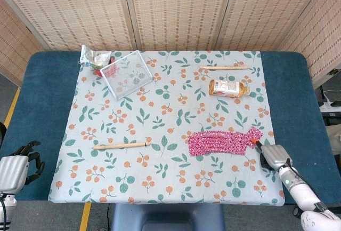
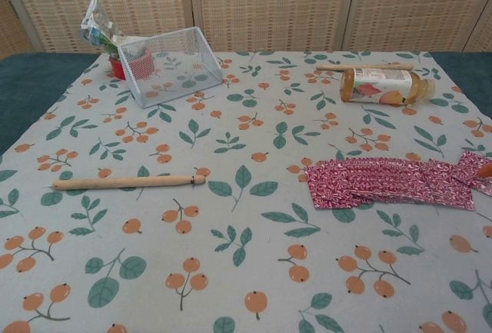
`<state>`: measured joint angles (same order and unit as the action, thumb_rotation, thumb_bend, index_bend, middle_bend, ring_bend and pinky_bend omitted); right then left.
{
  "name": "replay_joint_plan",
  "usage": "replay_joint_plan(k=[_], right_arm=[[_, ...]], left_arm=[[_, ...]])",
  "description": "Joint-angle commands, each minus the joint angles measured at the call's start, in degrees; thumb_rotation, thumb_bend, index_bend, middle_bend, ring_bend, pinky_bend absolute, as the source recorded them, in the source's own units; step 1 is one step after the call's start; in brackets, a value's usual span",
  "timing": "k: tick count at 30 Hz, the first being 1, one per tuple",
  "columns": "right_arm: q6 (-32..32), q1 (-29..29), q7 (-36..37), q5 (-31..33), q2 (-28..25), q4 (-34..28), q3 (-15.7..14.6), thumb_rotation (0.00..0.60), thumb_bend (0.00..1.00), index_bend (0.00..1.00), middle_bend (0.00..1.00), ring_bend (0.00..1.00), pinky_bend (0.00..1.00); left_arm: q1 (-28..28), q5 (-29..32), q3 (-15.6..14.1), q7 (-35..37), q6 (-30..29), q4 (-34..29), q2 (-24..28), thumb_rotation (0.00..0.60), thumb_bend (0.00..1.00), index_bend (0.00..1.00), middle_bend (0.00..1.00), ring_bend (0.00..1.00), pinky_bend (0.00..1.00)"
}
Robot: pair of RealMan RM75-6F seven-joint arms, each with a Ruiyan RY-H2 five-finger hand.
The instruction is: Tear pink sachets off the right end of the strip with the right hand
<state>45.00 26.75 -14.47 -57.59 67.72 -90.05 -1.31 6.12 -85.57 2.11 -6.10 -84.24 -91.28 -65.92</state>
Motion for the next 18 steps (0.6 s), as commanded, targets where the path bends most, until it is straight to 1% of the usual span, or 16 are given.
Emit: replay_joint_plan(k=[1, 6, 14, 18], right_arm=[[-0.51, 0.51, -0.35, 0.96, 0.44, 0.77, 0.04, 0.600, 0.98, 0.08, 0.88, 0.79, 0.67], [-0.80, 0.85, -0.37, 1.85, 0.60, 1.33, 0.14, 0.600, 0.98, 0.08, 0.88, 0.79, 0.67], [-2.30, 2.22, -0.96, 6.41, 0.69, 4.63, 0.59, 0.600, 0.98, 0.08, 0.88, 0.79, 0.67], [-2.73, 2.59, -0.80, 7.66, 0.58, 5.53, 0.73, 0.600, 0.97, 0.08, 0.88, 0.79, 0.67]], left_arm=[[0.01, 0.09, 0.04, 0.03, 0.03, -0.01, 0.01, 0.600, 0.40, 0.03, 0.27, 0.35, 0.60], [0.03, 0.29, 0.06, 0.05, 0.19, 0.06, -0.02, 0.600, 0.40, 0.03, 0.27, 0.35, 0.60], [0.08, 0.39, -0.03, -0.30, 0.45, -0.09, 0.04, 0.600, 0.40, 0.03, 0.27, 0.36, 0.60], [0.16, 0.48, -0.06, -0.52, 0.67, -0.11, 0.00, 0.600, 0.40, 0.03, 0.27, 0.36, 0.60]])
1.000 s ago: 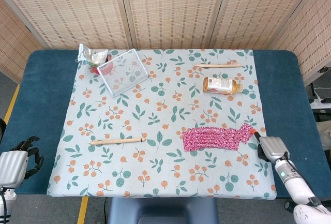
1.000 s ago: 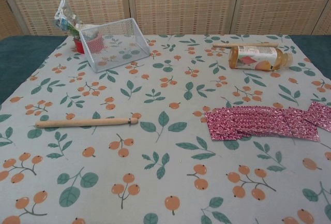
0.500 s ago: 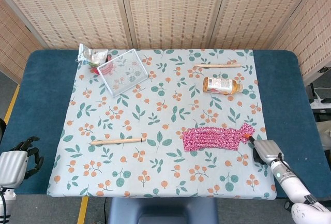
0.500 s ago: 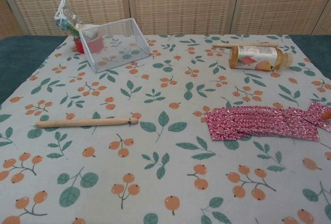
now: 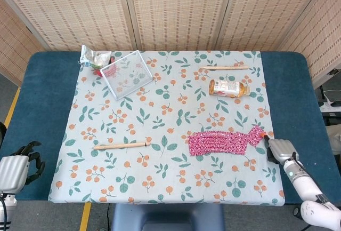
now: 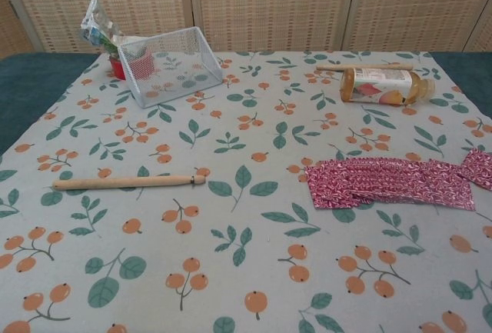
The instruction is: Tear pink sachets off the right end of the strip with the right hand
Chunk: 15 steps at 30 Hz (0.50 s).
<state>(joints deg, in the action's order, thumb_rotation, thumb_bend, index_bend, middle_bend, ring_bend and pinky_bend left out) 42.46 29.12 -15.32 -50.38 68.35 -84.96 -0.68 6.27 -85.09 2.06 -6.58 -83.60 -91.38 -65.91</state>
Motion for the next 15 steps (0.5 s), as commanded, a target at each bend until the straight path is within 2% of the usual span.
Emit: replay_joint_plan(k=[1, 5, 8, 15], right_arm=[[-0.06, 0.26, -0.02, 0.62, -0.06, 0.63, 0.10, 0.600, 0.97, 0.08, 0.88, 0.79, 0.67], [0.99, 0.18, -0.08, 1.26, -0.25, 0.87, 0.34, 0.600, 0.98, 0.08, 0.88, 0.79, 0.67], [0.88, -0.33, 1.86, -0.51, -1.74, -1.61, 0.48, 0.600, 0.98, 0.08, 0.88, 0.79, 0.67], [1.09, -2.93, 8.47, -13.75, -6.29, -8.93, -1.31, 0.600, 0.98, 0.08, 0.88, 0.79, 0.67]], left_arm=[[0.01, -0.05, -0.08, -0.09, 0.04, 0.03, -0.05, 0.600, 0.40, 0.03, 0.27, 0.36, 0.60], [0.02, -0.05, -0.06, -0.12, 0.05, -0.08, 0.06, 0.600, 0.40, 0.03, 0.27, 0.36, 0.60], [0.04, 0.04, -0.05, -0.22, 0.11, -0.03, 0.01, 0.600, 0.40, 0.03, 0.27, 0.36, 0.60], [0.07, 0.01, -0.17, -0.54, 0.25, -0.23, 0.07, 0.600, 0.40, 0.03, 0.27, 0.36, 0.60]])
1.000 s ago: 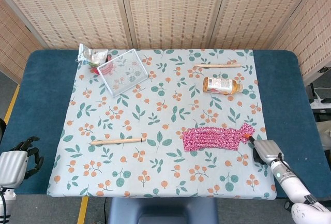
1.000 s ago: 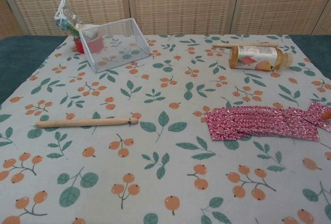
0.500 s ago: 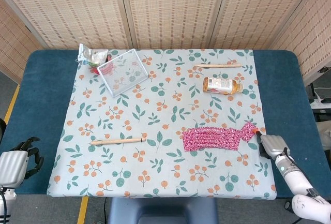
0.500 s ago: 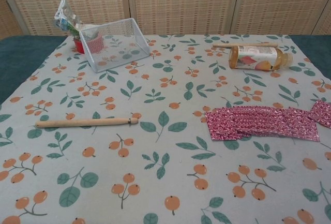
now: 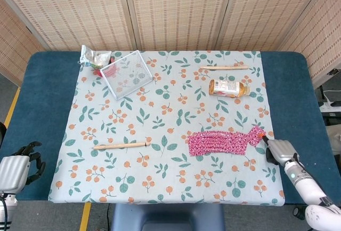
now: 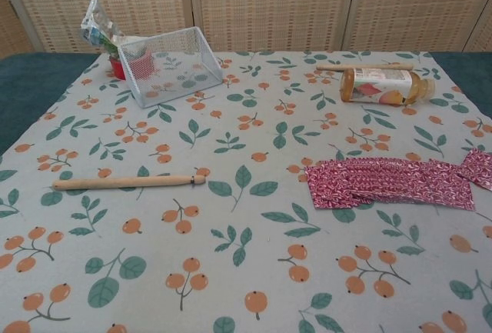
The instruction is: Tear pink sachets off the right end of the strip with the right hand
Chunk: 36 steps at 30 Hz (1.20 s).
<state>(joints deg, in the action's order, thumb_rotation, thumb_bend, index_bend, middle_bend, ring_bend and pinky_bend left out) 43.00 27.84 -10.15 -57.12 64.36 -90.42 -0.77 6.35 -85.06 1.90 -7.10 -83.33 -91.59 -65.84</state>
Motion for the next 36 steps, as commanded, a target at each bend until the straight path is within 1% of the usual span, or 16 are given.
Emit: replay_joint_plan(k=[1, 3, 6, 12, 17, 21, 25, 29, 36], right_arm=[[1.02, -1.96, 3.55, -8.38, -2.27, -3.70, -1.54, 0.600, 0.98, 0.08, 0.88, 0.79, 0.67], [1.56, -2.43, 4.04, -10.79, -2.00, -3.80, -2.21, 0.600, 0.97, 0.08, 0.88, 0.79, 0.67], [0.87, -2.31, 4.61, -12.53, -1.25, -3.18, -2.80, 0.600, 0.98, 0.08, 0.88, 0.79, 0.67], [-0.97, -1.19, 4.37, -12.26, 1.07, -1.12, -2.70, 0.600, 0.98, 0.08, 0.88, 0.79, 0.67], [-1.51, -0.74, 3.90, -11.57, 1.87, -0.62, -2.69, 0.600, 0.98, 0.08, 0.88, 0.79, 0.67], [-1.80, -0.72, 3.46, -11.42, 1.49, -0.92, -3.25, 0.600, 0.97, 0.09, 0.88, 0.79, 0.66], [-1.92, -0.91, 3.25, -11.64, 0.60, -1.55, -4.01, 0.600, 0.98, 0.12, 0.88, 0.79, 0.67], [-1.44, -1.35, 2.83, -12.24, -0.27, -2.19, -4.80, 0.600, 0.97, 0.12, 0.88, 0.79, 0.67], [-1.17, -2.41, 1.23, -13.41, -2.36, -3.12, -7.24, 0.600, 0.98, 0.12, 0.88, 0.79, 0.67]], left_arm=[[-0.01, -0.04, -0.01, -0.01, -0.05, -0.05, 0.04, 0.600, 0.40, 0.03, 0.27, 0.36, 0.60], [-0.04, -0.03, 0.00, 0.05, -0.10, -0.09, 0.07, 0.600, 0.40, 0.03, 0.27, 0.36, 0.60], [-0.09, -0.04, -0.01, 0.11, -0.18, -0.15, 0.11, 0.600, 0.40, 0.03, 0.27, 0.36, 0.60], [-0.03, 0.07, 0.00, 0.30, 0.00, -0.09, 0.15, 0.600, 0.40, 0.03, 0.27, 0.36, 0.60], [-0.07, 0.15, -0.01, 0.40, 0.01, -0.10, 0.21, 0.600, 0.40, 0.03, 0.27, 0.36, 0.60], [-0.06, 0.17, 0.02, 0.45, 0.01, -0.11, 0.22, 0.600, 0.40, 0.03, 0.27, 0.36, 0.60], [-0.03, 0.12, -0.04, 0.30, 0.09, -0.23, 0.25, 0.600, 0.40, 0.03, 0.27, 0.36, 0.60], [-0.04, 0.17, -0.07, 0.21, 0.15, -0.37, 0.31, 0.600, 0.40, 0.03, 0.27, 0.36, 0.60], [-0.12, 0.30, -0.05, 0.33, 0.08, -0.47, 0.41, 0.600, 0.40, 0.03, 0.27, 0.36, 0.60]])
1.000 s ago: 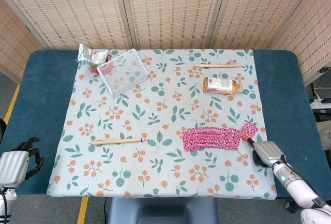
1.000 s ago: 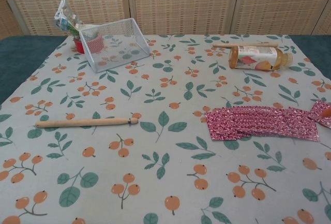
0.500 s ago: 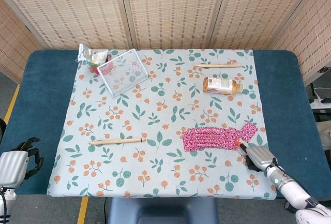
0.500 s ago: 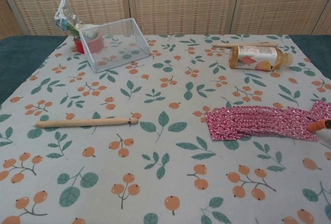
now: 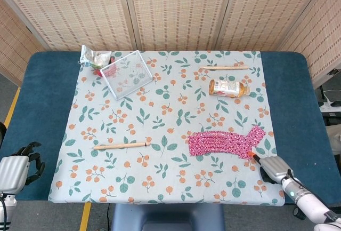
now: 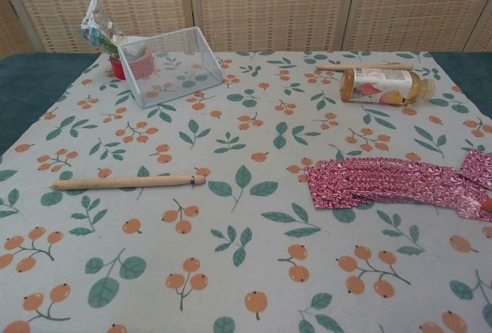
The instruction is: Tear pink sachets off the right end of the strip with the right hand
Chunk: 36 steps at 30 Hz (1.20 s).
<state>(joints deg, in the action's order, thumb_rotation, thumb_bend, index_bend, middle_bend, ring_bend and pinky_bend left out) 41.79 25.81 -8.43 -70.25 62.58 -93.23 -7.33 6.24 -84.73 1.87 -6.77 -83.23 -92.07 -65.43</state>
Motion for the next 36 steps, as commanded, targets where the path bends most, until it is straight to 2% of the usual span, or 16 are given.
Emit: replay_joint_plan(k=[1, 9, 16, 26, 32, 33, 36], right_arm=[[0.06, -0.52, -0.66, -0.41, -0.81, -0.40, -0.98, 0.600, 0.97, 0.12, 0.88, 0.79, 0.67], [-0.27, -1.63, -1.64, -2.70, -2.86, -1.57, -3.76, 0.600, 0.97, 0.13, 0.88, 0.79, 0.67], [1.21, -2.48, -0.06, -6.21, -4.22, -2.86, -4.41, 0.600, 0.97, 0.16, 0.88, 0.79, 0.67], [-0.78, -2.05, -1.19, -6.44, -8.61, -6.41, -6.15, 0.600, 0.98, 0.23, 0.88, 0.79, 0.67], [4.41, -3.84, 1.54, -9.97, -10.62, -8.89, -5.38, 0.600, 0.97, 0.22, 0.88, 0.79, 0.67], [6.39, -4.57, 3.33, -11.51, -10.84, -9.19, -5.08, 0.600, 0.94, 0.20, 0.88, 0.79, 0.67], [11.71, -6.40, 8.25, -15.65, -11.42, -9.48, -4.46, 0.600, 0.75, 0.14, 0.88, 0.79, 0.67]], left_arm=[[-0.02, -0.07, -0.03, 0.00, -0.04, 0.01, 0.01, 0.600, 0.40, 0.03, 0.27, 0.36, 0.60], [0.01, -0.07, 0.00, -0.04, -0.02, -0.13, 0.04, 0.600, 0.40, 0.03, 0.27, 0.36, 0.60], [0.01, -0.02, 0.01, -0.04, -0.01, -0.23, 0.08, 0.600, 0.40, 0.03, 0.27, 0.36, 0.60], [0.02, 0.11, 0.10, 0.18, 0.00, -0.17, 0.09, 0.600, 0.40, 0.03, 0.27, 0.36, 0.60], [0.07, 0.24, 0.07, -0.03, 0.20, -0.22, 0.05, 0.600, 0.40, 0.03, 0.27, 0.36, 0.60], [0.07, 0.19, 0.06, -0.06, 0.18, -0.28, 0.08, 0.600, 0.40, 0.03, 0.27, 0.36, 0.60], [0.11, 0.27, 0.06, -0.10, 0.30, -0.22, 0.04, 0.600, 0.40, 0.03, 0.27, 0.36, 0.60]])
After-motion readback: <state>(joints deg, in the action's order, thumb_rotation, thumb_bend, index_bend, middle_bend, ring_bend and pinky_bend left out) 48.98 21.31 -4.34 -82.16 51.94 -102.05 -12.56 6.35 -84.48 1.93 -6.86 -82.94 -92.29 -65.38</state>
